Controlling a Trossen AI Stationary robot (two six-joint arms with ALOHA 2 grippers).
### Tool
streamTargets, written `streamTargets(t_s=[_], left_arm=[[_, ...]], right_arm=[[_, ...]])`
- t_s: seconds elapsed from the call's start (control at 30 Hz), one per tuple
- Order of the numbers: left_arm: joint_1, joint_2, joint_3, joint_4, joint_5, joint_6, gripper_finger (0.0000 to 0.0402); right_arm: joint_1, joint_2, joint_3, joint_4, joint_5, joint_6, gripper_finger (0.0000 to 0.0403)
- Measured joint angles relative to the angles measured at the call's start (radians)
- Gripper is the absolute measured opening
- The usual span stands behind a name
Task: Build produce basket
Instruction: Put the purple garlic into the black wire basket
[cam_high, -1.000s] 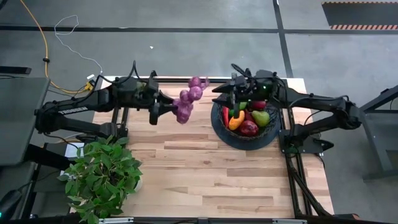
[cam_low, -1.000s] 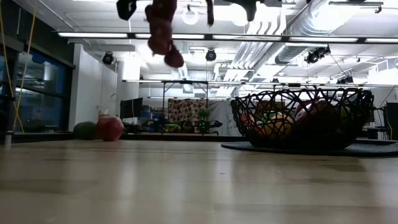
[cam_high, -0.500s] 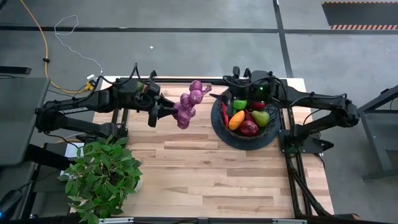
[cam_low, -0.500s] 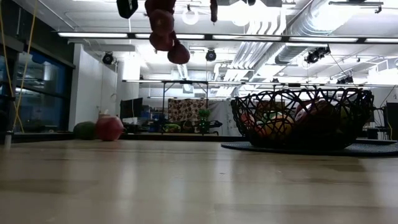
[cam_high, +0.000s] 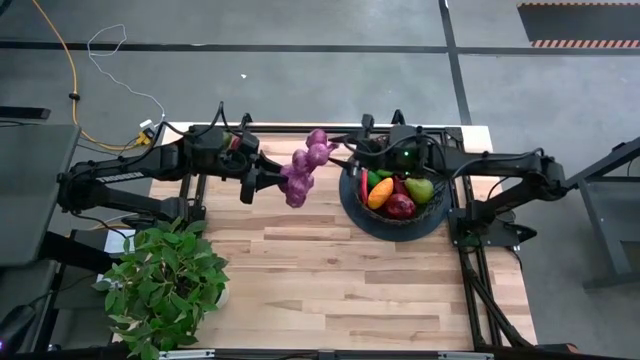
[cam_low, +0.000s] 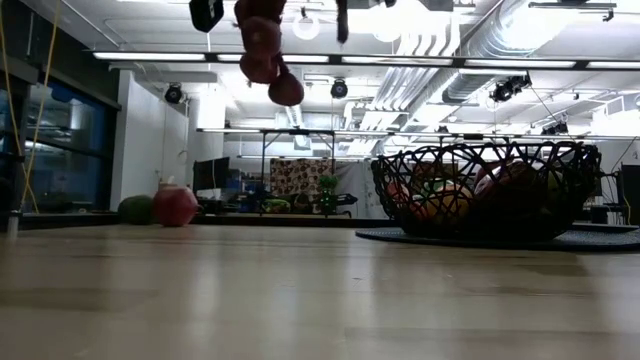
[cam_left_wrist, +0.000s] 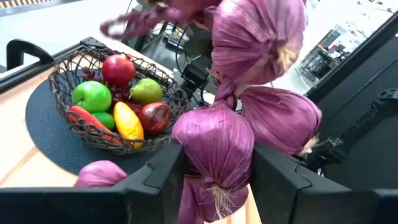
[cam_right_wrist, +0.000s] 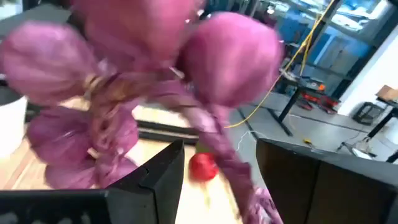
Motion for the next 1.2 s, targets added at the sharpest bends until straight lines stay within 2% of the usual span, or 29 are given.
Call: streamTargets(t_s=[0.13, 0.23, 0.63, 0.77, 0.9, 1.07, 1.2], left_arm=[[0.000, 0.000, 0.000, 0.000, -0.001, 0.000, 0.0142], [0.000, 0.000, 0.000, 0.000, -0.005, -0.001, 0.0142], [0.001, 0.000, 0.000, 0.001, -0.004, 0.002, 0.0142], [0.014, 0.000, 0.000, 0.001, 0.000, 0.016, 0.0151], [0.040, -0.002, 0.000, 0.000, 0.002, 0.016, 0.0184], [0.084, -0.005, 0.039, -0.037, 0.028, 0.052, 0.0234], [0.130, -0.005, 0.100, -0.086, 0.052, 0.115, 0.0259]], right_arm=[[0.000, 0.003, 0.000, -0.008, 0.000, 0.000, 0.0175], [0.000, 0.003, 0.000, -0.003, 0.001, 0.001, 0.0155], [0.000, 0.003, 0.000, -0.002, 0.000, 0.010, 0.0012], [0.000, 0.003, 0.000, -0.002, 0.000, 0.012, 0.0019], [-0.002, -0.013, -0.001, -0.021, 0.011, 0.010, 0.0012], [-0.026, -0.071, -0.001, -0.134, 0.054, 0.008, 0.0009], [-0.058, -0.137, -0.001, -0.263, 0.091, 0.001, 0.0006]])
